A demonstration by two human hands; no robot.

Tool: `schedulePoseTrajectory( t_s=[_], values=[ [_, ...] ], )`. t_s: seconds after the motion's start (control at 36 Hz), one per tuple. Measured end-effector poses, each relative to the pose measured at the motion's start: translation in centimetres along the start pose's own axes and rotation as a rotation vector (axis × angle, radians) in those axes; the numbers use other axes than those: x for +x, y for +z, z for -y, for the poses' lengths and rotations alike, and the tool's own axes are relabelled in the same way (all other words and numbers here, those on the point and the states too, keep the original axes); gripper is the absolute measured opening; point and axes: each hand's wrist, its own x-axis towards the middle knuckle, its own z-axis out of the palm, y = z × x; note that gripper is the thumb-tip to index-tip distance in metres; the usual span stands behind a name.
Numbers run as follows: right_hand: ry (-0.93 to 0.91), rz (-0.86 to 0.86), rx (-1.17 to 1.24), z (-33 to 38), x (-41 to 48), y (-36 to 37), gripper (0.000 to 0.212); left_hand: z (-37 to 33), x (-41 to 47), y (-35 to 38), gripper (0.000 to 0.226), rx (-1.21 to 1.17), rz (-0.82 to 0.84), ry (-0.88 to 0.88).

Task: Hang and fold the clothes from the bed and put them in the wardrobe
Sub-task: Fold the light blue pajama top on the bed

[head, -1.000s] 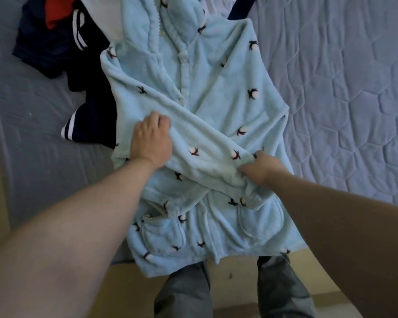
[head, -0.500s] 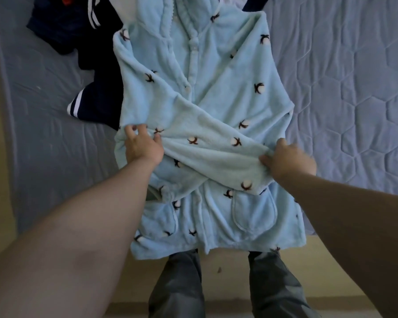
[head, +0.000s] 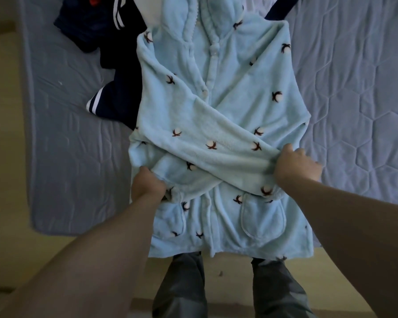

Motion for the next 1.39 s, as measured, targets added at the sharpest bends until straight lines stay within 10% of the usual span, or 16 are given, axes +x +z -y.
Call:
schedulePoseTrajectory(
  t_s=[0.42, 0.58, 0.83, 1.08, 1.22, 1.39],
  values=[
    [-0.017, 0.022, -0.101, 2.8, 0.8, -1.1, 0.042, -2.1, 0.8, -1.1, 0.019, -0.222, 0.063, -0.016],
    [-0.036, -0.051, -0.055, 2.9, 2.0, -1.8, 0.041, -2.8, 1.6, -0.9, 0.05, -0.148, 0.064, -0.191],
    [0.029, -0.413, 0.515, 7.7, 7.6, -7.6, 0.037, -13.2, 5.8, -7.1, 0.044, -0.313, -0.452, 0.063],
    [0.118, -0.422, 0.808, 11.0, 18.5, -14.5, 0.068, -21.7, 14.5, -13.8, 0.056, -0.195, -0.406, 0.215],
    [0.078, -0.232, 0.993, 9.5, 20.9, -15.7, 0.02, -22.4, 16.3, -16.0, 0.032, -0.015, -0.378, 0.269],
    [0.118, -0.302, 1.196, 7.9, 21.3, -18.1, 0.015, -22.0, 17.1, -19.2, 0.031, -0.192, -0.378, 0.153]
  ],
)
